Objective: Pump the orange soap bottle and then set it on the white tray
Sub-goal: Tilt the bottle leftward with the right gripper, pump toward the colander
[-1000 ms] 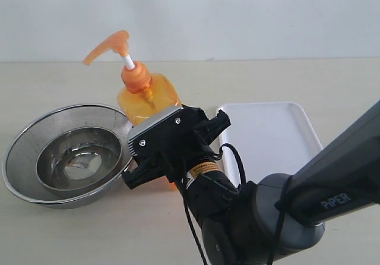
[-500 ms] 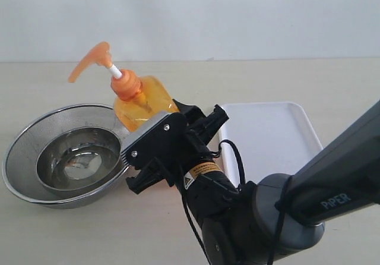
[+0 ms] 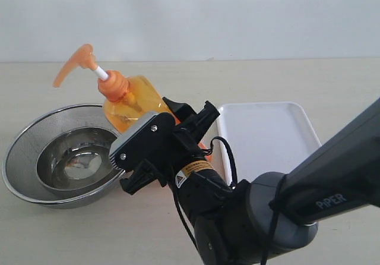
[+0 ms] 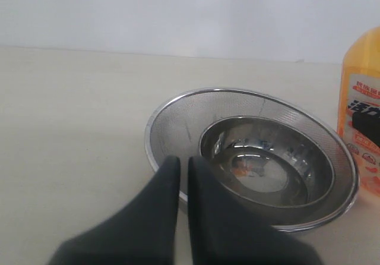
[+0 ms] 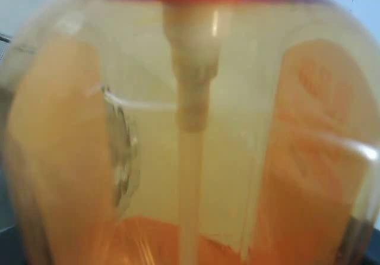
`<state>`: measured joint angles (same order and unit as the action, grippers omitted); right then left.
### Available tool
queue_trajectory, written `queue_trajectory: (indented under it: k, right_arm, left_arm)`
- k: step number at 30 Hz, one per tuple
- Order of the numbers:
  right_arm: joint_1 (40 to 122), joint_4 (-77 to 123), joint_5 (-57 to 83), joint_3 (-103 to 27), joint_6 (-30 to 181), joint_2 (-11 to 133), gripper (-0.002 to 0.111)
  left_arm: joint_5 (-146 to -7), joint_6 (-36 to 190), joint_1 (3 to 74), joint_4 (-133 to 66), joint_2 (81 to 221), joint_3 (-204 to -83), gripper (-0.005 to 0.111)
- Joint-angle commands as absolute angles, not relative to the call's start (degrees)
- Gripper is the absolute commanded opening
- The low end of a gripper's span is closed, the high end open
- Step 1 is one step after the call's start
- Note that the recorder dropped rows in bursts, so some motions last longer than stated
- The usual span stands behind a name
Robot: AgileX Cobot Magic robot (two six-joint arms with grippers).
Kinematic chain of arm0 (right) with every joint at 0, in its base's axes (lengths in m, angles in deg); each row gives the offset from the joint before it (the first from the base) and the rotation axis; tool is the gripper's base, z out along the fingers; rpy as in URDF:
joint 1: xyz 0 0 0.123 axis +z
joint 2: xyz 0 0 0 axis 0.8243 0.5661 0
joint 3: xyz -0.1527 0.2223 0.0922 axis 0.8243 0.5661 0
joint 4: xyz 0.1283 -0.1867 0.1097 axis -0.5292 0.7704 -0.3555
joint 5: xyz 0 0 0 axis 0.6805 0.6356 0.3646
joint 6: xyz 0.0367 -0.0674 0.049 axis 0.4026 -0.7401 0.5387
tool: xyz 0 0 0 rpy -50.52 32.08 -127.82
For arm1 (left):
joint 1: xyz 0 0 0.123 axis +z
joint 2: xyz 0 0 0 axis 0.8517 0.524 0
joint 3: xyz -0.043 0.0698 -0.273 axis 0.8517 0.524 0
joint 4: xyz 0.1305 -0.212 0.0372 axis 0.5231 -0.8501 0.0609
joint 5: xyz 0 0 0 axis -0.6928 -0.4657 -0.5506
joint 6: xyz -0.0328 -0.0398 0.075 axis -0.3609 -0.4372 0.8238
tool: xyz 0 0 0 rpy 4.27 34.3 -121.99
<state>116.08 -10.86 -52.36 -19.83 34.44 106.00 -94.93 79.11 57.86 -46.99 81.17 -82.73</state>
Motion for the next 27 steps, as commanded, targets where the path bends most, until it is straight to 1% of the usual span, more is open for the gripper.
queue_trajectory:
  k: [1,18,22,27]
  right_arm:
    - [116.08,-11.64,-57.06,-20.54,34.23,104.73,0.000]
    - [116.08,-17.03,-57.06,-21.15,37.53,104.73,0.000]
    - [116.08,-20.65,-57.06,-22.70,33.68,105.41,0.000]
    - [116.08,-20.65,-57.06,-23.87,31.63,105.61,0.000]
  left_arm:
    - [-94.60,78.53,57.88,-46.98,81.07,-82.58,0.005]
    - [-94.60,78.53,57.88,-46.98,81.07,-82.58,0.005]
    - [-94.60,78.53,57.88,-46.98,81.07,-82.58,0.005]
    - [-94.60,78.53,57.88,-46.98,81.07,-82.58,0.005]
